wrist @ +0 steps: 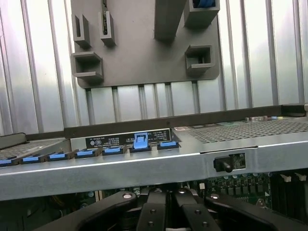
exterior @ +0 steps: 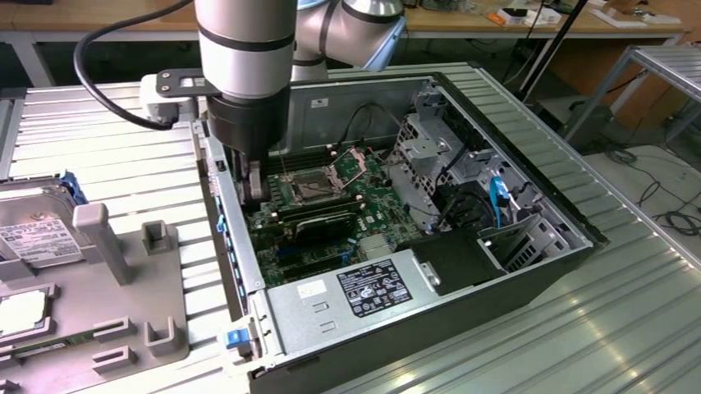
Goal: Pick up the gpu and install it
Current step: 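Press down on the gpu until it lock into place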
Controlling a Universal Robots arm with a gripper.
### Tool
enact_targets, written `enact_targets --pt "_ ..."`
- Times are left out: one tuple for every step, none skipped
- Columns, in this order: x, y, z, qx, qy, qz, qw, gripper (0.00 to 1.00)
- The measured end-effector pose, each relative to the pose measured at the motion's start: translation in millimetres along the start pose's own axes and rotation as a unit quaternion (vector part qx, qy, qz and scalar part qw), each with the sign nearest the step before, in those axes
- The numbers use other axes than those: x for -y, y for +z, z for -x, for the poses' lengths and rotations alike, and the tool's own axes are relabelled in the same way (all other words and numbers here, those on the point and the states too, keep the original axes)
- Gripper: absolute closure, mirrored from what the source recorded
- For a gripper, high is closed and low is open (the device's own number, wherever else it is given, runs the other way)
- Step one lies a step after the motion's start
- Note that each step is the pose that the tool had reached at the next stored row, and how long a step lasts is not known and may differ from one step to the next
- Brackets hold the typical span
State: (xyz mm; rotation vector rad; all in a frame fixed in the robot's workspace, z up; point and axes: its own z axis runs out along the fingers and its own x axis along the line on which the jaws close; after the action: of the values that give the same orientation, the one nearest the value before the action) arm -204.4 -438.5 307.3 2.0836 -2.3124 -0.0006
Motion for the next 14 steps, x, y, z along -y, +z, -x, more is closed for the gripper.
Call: enact_targets --pt "-0.1 -0.1 0.5 -0.0001 0.001 0.0000 1.0000 0.89" --pt "-0.3 -0.1 2.4 0.0000 0.003 0.0001 1.0000 0.89" --pt "-0.5 -0.1 4.3 0.0011 0.003 0.0002 1.0000 0.89" --pt "-0.5 -0.1 6.5 0.0030 0.003 0.0004 1.0000 0.89" --pt "1.7 -0.2 8.5 0.0041 0.003 0.0005 1.0000 0.89" --pt "6.3 -0.2 9.2 0.0030 0.003 0.0005 1.0000 0.89" --pt "7.2 -0.3 9.2 0.0029 0.003 0.0004 1.0000 0.89" --pt "7.1 -0.3 9.2 0.0029 0.003 0.0005 1.0000 0.89" --pt "7.5 -0.3 6.6 0.0015 0.003 0.0004 1.0000 0.89" --pt "7.9 -0.1 2.9 0.0014 0.003 0.0003 1.0000 0.89" --pt "8.2 -0.1 -0.3 0.0011 0.003 0.0003 1.0000 0.89" --pt "8.7 0.0 -5.2 0.0008 0.003 0.0003 1.0000 0.89" --pt "8.5 0.0 -7.4 0.0009 0.003 0.0003 1.0000 0.89" --pt "6.5 0.1 -7.8 0.0009 0.004 0.0003 1.0000 0.89"
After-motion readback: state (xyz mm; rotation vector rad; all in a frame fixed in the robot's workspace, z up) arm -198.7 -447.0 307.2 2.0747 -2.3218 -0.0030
